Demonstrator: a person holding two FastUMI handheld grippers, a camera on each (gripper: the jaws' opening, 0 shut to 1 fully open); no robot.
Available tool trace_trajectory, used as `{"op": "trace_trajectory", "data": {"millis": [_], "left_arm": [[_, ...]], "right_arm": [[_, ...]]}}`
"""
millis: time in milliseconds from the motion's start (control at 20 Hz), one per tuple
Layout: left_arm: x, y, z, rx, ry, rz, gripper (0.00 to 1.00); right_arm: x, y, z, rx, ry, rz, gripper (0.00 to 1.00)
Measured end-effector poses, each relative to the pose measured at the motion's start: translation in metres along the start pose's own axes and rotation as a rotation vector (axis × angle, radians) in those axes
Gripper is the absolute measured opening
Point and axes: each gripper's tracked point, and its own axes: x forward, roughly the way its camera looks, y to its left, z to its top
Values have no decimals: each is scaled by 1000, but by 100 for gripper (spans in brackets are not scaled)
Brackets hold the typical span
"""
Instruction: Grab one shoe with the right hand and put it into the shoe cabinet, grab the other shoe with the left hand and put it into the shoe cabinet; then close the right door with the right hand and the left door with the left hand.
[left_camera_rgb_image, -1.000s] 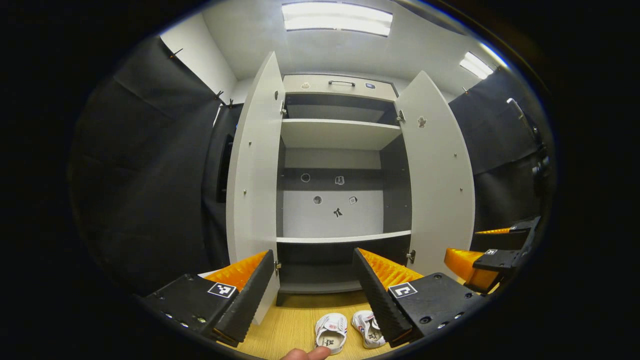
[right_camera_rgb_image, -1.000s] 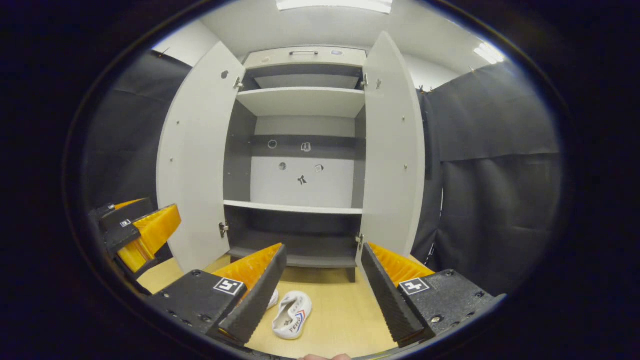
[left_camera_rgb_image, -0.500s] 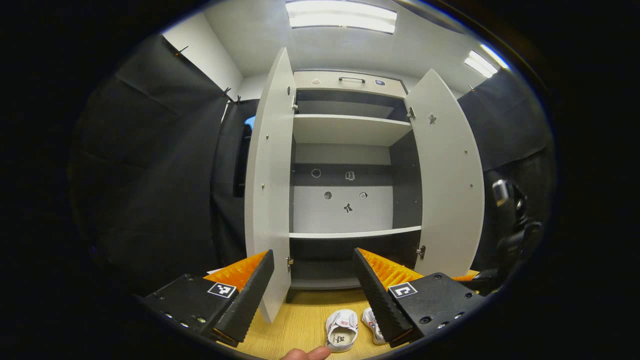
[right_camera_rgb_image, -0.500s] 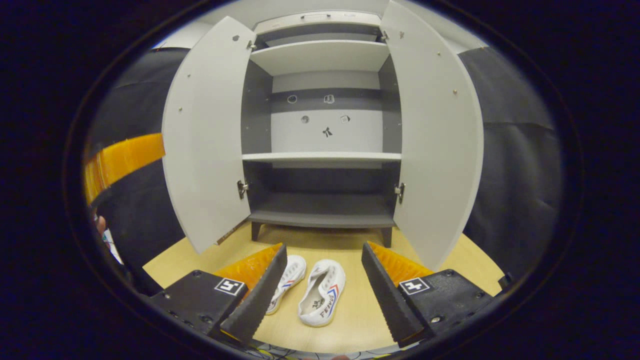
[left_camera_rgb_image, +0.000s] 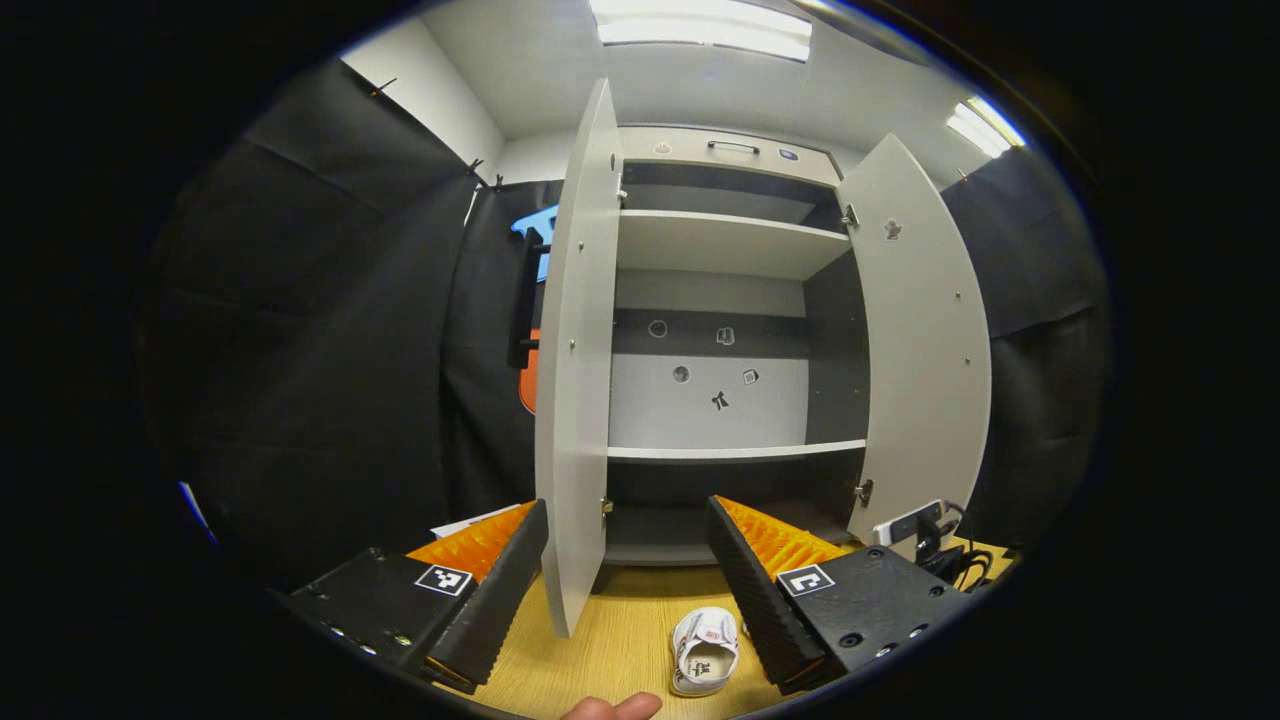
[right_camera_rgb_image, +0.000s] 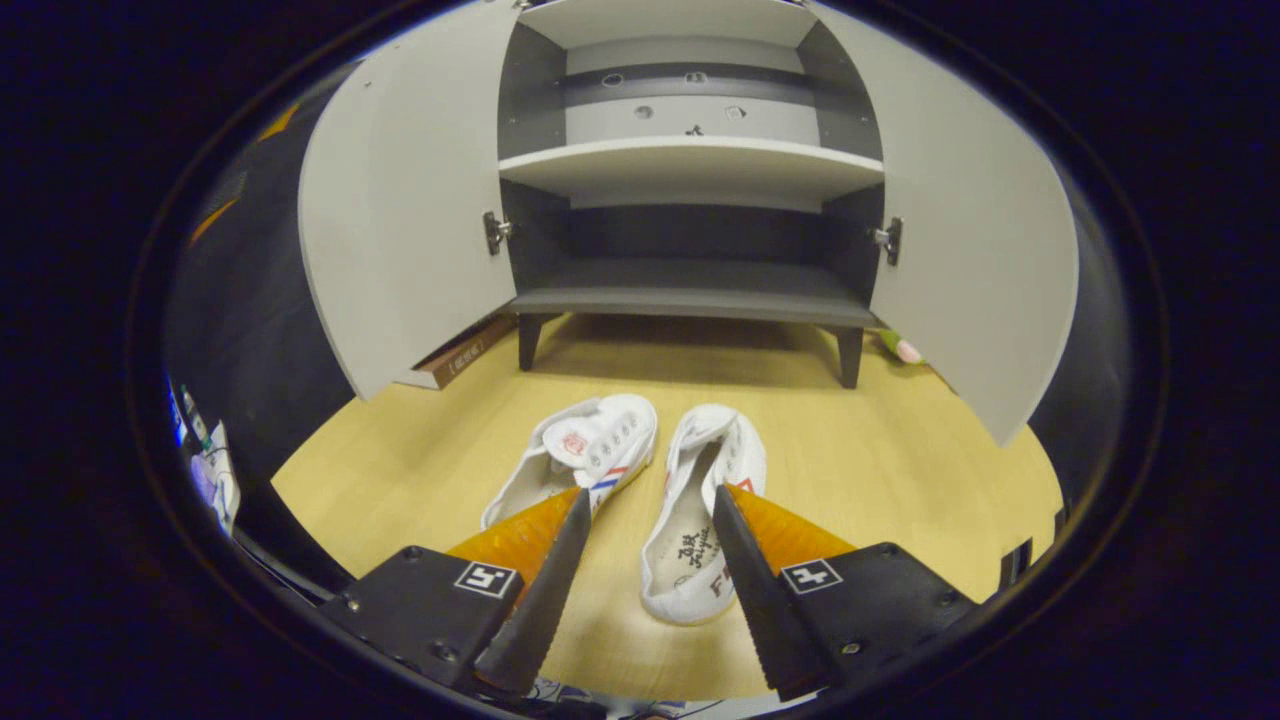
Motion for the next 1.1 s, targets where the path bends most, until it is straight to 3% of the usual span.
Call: {"op": "trace_trajectory", "data": {"millis": [100,300,400,450,500,550,800,950,1100], "left_arm": [[2,6,-5,-3,11,9,95],[8,13,-16,-12,42,14,95],[11,15,-18,-18,51,15,95],[12,15,-20,-20,57,14,95],[13,15,-23,-20,63,14,94],[13,16,-24,-18,69,15,95],[18,14,-38,-8,105,14,95],[18,9,-44,-13,120,6,95],[19,6,-49,-17,126,-2,95]], "right_arm": [[15,-3,-12,22,41,-6,81],[47,-5,-22,42,93,-17,69],[60,-3,-24,47,106,-18,52],[67,-4,-26,44,114,-25,57],[72,-4,-27,39,121,-32,55],[76,-4,-27,32,118,-37,46],[94,-15,-18,-14,68,-76,26],[92,-20,-13,-1,43,-72,7],[80,-30,1,-52,-9,-84,4]]}}
